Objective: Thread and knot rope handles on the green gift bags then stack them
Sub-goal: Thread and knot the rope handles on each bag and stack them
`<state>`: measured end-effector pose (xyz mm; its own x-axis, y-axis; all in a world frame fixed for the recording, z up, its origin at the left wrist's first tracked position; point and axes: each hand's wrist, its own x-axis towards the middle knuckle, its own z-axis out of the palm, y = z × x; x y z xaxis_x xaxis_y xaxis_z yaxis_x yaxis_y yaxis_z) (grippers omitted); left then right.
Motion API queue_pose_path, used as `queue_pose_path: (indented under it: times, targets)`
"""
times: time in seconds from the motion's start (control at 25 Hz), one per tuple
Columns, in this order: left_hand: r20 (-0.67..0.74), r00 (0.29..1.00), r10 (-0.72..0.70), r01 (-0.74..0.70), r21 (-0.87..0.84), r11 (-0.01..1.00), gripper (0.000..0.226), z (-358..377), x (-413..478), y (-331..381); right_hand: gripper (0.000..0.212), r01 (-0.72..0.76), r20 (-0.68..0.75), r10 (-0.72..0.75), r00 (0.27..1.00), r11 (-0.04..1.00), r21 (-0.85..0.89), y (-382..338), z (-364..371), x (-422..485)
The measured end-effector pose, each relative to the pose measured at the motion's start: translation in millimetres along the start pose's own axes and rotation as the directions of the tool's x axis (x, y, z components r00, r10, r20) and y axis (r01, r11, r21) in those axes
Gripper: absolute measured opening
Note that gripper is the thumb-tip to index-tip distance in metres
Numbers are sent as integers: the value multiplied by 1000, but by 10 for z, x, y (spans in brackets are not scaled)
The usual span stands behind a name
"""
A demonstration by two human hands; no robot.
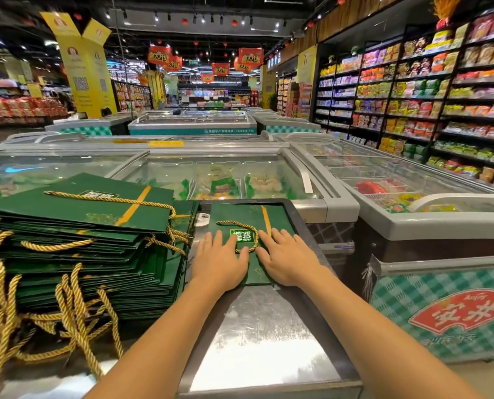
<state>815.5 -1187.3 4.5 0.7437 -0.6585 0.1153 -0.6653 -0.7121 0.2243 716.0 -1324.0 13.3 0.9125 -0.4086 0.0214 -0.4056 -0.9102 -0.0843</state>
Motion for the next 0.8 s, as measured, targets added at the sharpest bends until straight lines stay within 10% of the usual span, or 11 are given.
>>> queue_pose_path:
  times: [0.24,0.52,0.8]
  targets:
    - [-21,999,-36,36,-6,999,59,-59,-87,65,50,28,-113,-22,993,998,49,-13,8,-31]
    - [-358,930,87,-184,-247,951,27,-997,-905,113,23,135,-380,102,919,826,548,-330,-440,-380]
    - [-526,850,-34,-55,-152,987,21,-2107,-1441,-971,39,209,-252,-12,968,599,773,-1370,-711,-436]
